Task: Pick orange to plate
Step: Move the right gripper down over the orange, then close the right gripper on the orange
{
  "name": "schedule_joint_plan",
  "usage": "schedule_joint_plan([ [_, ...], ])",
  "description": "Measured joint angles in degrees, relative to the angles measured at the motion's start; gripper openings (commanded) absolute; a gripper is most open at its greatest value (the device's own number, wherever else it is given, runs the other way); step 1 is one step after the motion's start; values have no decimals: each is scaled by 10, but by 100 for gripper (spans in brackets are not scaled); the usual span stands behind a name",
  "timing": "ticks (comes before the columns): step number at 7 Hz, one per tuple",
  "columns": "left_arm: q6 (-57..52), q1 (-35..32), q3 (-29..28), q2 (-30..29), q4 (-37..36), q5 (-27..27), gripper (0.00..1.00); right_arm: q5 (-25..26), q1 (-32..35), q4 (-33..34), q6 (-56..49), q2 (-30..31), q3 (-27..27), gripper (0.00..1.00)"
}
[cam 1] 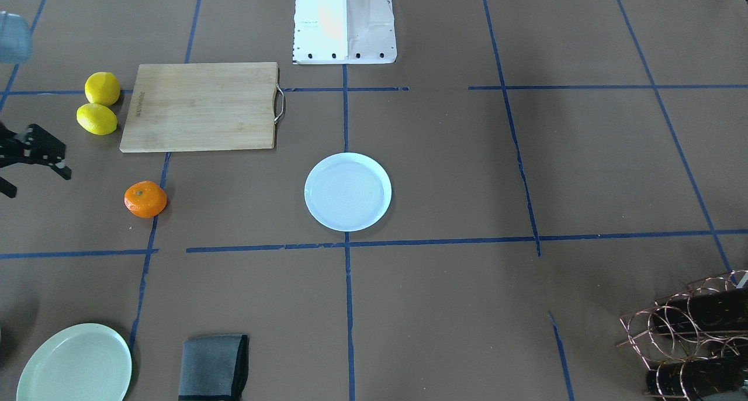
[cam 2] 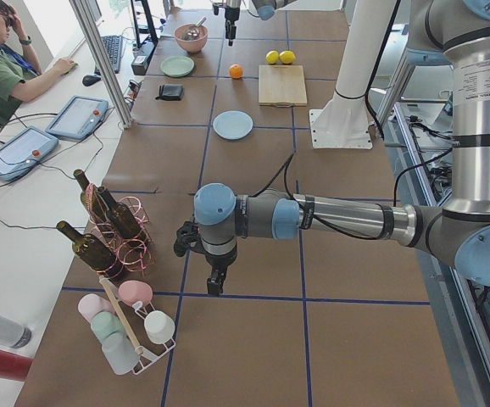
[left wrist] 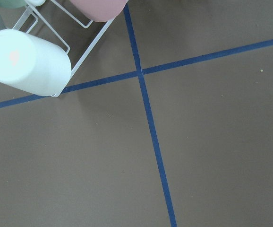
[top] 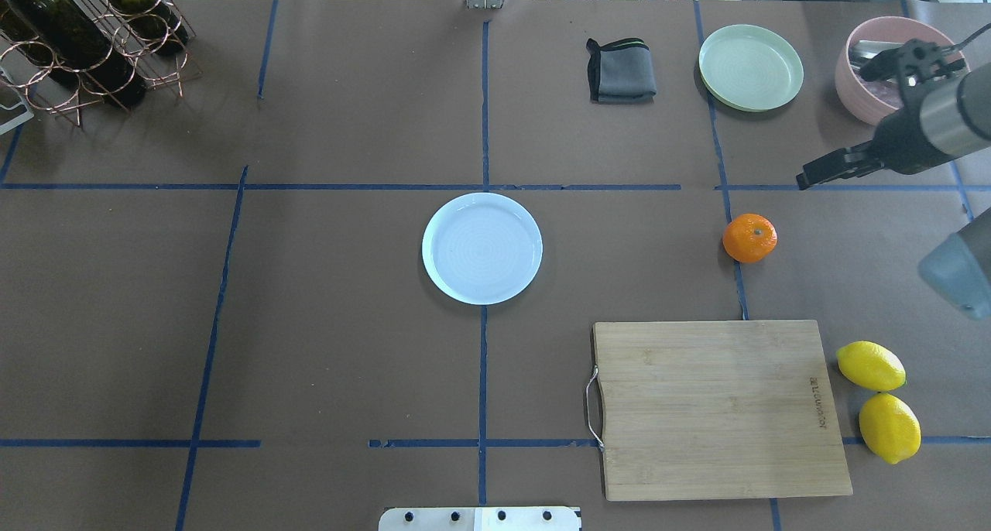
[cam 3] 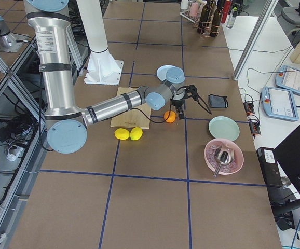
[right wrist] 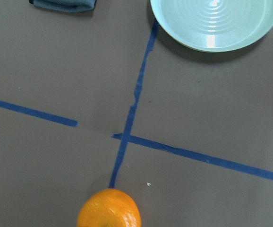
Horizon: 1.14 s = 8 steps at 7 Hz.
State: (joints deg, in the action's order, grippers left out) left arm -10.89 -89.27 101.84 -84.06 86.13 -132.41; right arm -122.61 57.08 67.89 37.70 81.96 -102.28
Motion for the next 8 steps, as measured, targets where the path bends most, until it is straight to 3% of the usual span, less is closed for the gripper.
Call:
schedule_joint_plan([
  [3,-2,0,5,-1,2,0,100,83,-75,-4,67,-47,51,100],
  [8,-2,0,9,-2,2,0,100,119,-122,-4,70,-40,81,100],
])
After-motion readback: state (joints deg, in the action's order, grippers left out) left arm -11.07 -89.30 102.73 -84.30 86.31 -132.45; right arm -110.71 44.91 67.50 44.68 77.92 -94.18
